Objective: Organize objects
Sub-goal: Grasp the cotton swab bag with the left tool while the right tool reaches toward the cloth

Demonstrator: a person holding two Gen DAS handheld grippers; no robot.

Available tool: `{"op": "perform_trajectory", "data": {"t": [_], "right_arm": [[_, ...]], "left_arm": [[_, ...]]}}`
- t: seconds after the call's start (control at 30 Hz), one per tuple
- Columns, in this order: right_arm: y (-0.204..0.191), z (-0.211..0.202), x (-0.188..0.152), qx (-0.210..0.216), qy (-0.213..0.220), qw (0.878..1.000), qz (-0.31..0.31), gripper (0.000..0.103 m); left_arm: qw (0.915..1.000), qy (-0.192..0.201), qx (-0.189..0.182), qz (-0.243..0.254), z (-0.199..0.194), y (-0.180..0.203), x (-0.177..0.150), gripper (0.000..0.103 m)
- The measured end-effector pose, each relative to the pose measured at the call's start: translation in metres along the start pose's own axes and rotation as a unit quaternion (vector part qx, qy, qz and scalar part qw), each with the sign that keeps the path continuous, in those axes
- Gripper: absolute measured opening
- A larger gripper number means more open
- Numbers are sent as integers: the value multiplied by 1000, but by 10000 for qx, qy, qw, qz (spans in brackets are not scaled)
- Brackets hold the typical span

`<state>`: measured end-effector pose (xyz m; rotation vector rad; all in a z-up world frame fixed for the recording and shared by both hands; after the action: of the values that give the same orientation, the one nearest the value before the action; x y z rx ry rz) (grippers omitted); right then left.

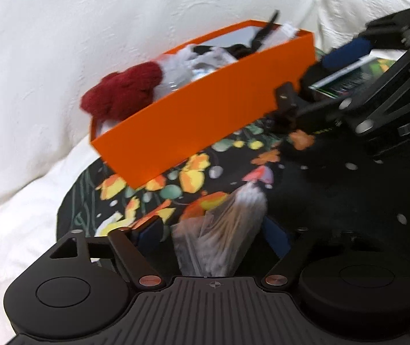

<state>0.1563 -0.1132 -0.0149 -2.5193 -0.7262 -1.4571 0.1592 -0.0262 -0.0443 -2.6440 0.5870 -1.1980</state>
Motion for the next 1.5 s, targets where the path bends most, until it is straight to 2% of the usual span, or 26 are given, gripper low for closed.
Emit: {"op": "perform_trajectory", "data": {"t": [0.1, 0.2, 0.27, 0.33, 0.37, 0.4, 0.47, 0.63, 0.77, 0.9, 1.03, 1.07, 1.17, 1.27, 1.37, 1.5], "right_arm": [[2, 25, 1, -14, -354, 9989, -294, 80], [6, 48, 2, -10, -714, 9960, -541, 80], [12, 67, 0, -64, -1002, 9936, -512, 76], [15, 80, -7, -17, -1236, 9914, -419, 67], [16, 87, -10, -128, -1319, 9901, -468, 62], [18, 90, -14, -281, -1367, 9886, -560, 51], [20, 92, -17, -408, -1395, 9879, -548, 46], [13, 62, -1, -19, -1062, 9943, 108, 46], [6, 27, 14, 587, -783, 9902, 998, 46], [10, -13, 11, 1146, -777, 9668, 2148, 46], [18, -54, -15, 1331, -962, 9420, 2927, 46], [21, -63, -25, 1284, -995, 9391, 3028, 46], [23, -73, -51, 858, -1098, 9448, 2967, 46], [25, -67, -76, 497, -1186, 9418, 3105, 46], [21, -64, -80, 164, -1008, 9523, 2874, 43], [13, -61, -78, 22, -831, 9644, 2510, 42]], "left_arm": [[9998, -110, -50, -142, 5, -5, -2, 103], [9998, -125, -33, -181, 7, -6, 1, 103], [9997, -141, -44, -200, 9, -6, 1, 103], [9996, -156, -55, -236, 11, -5, 1, 103], [9995, -163, -68, -260, 11, -5, 0, 103], [9995, -169, -71, -274, 11, -5, 0, 103], [9993, -182, -107, -317, 11, -6, 0, 99], [9987, -126, -94, -493, 7, -12, 2, 95], [9975, -114, -109, -691, 2, -20, 0, 95], [9958, -132, -123, -893, -4, -27, -4, 95], [9951, 2, -94, -986, -14, -26, 2, 95], [9948, 6, -73, -1013, -16, -25, 4, 95], [9936, -102, 53, -1127, -18, -20, 6, 95], [9921, -283, 268, -1190, -16, -14, 2, 95], [9905, -460, 353, -1248, -14, -7, -6, 95], [9919, -528, 530, -1028, -11, 3, -9, 95]]}}
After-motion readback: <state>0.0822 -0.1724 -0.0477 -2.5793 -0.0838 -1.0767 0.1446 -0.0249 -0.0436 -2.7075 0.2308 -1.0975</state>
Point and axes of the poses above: each gripper's, at about its wrist camera, not at the fingertips, and z roughly the way its jaws point, y to its right, x to its top, the point moved 9 cm from there along z, roughly the way its jaws point, and after that the axes turned 2 degrees about z, right-handed, at the moved point
